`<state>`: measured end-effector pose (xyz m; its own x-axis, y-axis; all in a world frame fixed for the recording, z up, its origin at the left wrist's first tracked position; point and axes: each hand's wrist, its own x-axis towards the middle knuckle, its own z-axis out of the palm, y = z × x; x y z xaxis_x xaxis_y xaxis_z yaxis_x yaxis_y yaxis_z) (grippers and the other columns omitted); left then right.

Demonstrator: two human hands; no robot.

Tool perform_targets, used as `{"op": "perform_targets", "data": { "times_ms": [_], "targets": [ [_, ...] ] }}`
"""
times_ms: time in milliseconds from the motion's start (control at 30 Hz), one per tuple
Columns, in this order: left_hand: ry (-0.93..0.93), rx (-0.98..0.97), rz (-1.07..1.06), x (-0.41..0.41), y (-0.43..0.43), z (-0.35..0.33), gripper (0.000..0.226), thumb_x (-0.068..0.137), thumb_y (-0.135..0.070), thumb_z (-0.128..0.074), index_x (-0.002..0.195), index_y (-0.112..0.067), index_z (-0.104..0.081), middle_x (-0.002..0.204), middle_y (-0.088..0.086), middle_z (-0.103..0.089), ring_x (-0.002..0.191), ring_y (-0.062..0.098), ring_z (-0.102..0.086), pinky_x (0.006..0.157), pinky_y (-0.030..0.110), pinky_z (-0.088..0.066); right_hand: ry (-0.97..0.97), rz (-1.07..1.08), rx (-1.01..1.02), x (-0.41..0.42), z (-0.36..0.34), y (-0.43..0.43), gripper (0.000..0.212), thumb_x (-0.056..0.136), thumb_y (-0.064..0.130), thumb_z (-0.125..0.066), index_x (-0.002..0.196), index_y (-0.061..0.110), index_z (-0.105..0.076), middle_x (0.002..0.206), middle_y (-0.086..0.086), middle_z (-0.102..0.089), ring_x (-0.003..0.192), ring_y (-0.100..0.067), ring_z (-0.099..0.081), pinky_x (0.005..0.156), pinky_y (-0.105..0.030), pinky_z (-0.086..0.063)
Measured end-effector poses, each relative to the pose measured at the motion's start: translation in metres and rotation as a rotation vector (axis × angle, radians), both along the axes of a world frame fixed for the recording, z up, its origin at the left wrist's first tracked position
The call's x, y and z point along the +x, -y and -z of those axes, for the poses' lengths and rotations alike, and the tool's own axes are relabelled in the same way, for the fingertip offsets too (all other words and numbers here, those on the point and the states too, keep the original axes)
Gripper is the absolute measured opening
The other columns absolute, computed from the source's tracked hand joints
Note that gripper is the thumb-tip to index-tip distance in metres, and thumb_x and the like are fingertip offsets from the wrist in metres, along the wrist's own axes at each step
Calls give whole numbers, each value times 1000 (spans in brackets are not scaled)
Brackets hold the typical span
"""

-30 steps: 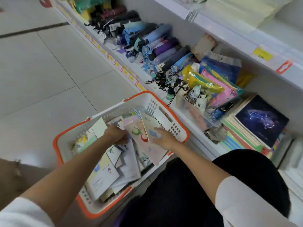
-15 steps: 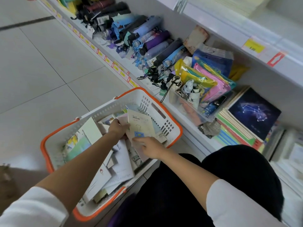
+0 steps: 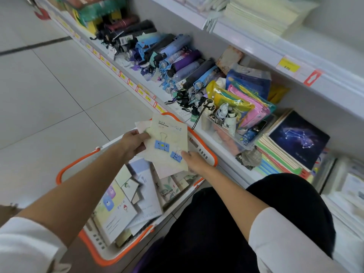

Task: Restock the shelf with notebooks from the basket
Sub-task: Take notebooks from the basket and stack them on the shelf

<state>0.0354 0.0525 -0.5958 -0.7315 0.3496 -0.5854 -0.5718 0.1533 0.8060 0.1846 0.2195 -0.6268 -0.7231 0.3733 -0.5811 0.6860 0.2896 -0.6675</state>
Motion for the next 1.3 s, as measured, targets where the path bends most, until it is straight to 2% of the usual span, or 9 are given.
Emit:
{"op": "perform_targets", "data": {
  "times_ms": [133, 333, 467, 567, 633, 900, 1100, 1233, 1300],
  "targets": [
    [-10, 117, 96, 6, -14, -27, 45, 78, 21, -52, 108, -13, -56, 113, 13, -62, 81, 24, -66, 64, 39, -60, -193, 127, -124, 0, -20, 3, 48, 92, 20, -55, 138, 16, -43, 130, -6, -57, 108, -26, -60, 77, -40, -58],
    [-139, 86, 42, 23, -54, -56, 55, 87, 2, -61, 136, -16, -44, 129, 9, -58, 111, 33, -58, 87, 52, -52, -485, 288, -32, 21, -77, -19, 26, 98, 14, -51, 124, 8, -49, 115, -7, -63, 101, -26, -64, 59, -20, -51],
    [-138, 215, 157, 42, -91, -91, 49, 92, 9, -48, 135, -14, -43, 132, 11, -56, 110, 34, -58, 85, 52, -50, -574, 358, -8, 45, -119, -46, 32, 100, 17, -48, 131, 9, -45, 122, -9, -60, 93, -15, -62, 71, -24, -55],
    [-164, 333, 295, 60, -121, -122, 54, 92, 11, -45, 139, -14, -41, 135, 13, -54, 113, 37, -57, 78, 49, -53, -647, 412, 131, 72, -151, -68, 33, 101, 9, -40, 133, 5, -45, 123, -8, -58, 88, -10, -59, 56, -8, -47],
    [-202, 386, 377, 79, -145, -147, 52, 92, 9, -46, 137, -18, -43, 131, 10, -57, 109, 34, -60, 77, 46, -54, -733, 477, 191, 95, -173, -87, 34, 100, 5, -40, 133, 4, -48, 124, -5, -57, 101, -14, -58, 61, -4, -45],
    [-361, 311, 811, 179, -253, -225, 55, 90, 2, -59, 138, -20, -45, 126, 5, -61, 107, 23, -63, 70, 32, -58, -981, 843, 310, 209, -264, -168, 22, 99, 4, -42, 114, 15, -54, 100, -1, -63, 75, -1, -62, 57, -12, -50],
    [-605, 384, 824, 259, -349, -277, 75, 80, 16, -62, 146, -5, -32, 110, 9, -63, 96, 20, -61, 87, 35, -52, -834, 1016, 644, 286, -306, -248, 28, 99, 9, -42, 121, 2, -57, 106, -5, -62, 84, -15, -60, 49, -4, -41],
    [-647, 403, 906, 294, -409, -294, 71, 80, 16, -58, 142, -13, -40, 106, 4, -64, 102, 20, -60, 90, 34, -51, -676, 1032, 837, 332, -316, -296, 14, 97, 12, -50, 86, 9, -58, 63, 8, -49, 54, -4, -41, 40, -9, -32],
    [-661, 378, 939, 306, -442, -292, 67, 79, 14, -59, 138, -16, -45, 113, 4, -65, 109, 22, -61, 91, 33, -51, -616, 1051, 894, 348, -318, -319, 13, 95, 12, -53, 83, 13, -56, 60, 8, -47, 53, -6, -41, 40, -12, -31]
  ]
}}
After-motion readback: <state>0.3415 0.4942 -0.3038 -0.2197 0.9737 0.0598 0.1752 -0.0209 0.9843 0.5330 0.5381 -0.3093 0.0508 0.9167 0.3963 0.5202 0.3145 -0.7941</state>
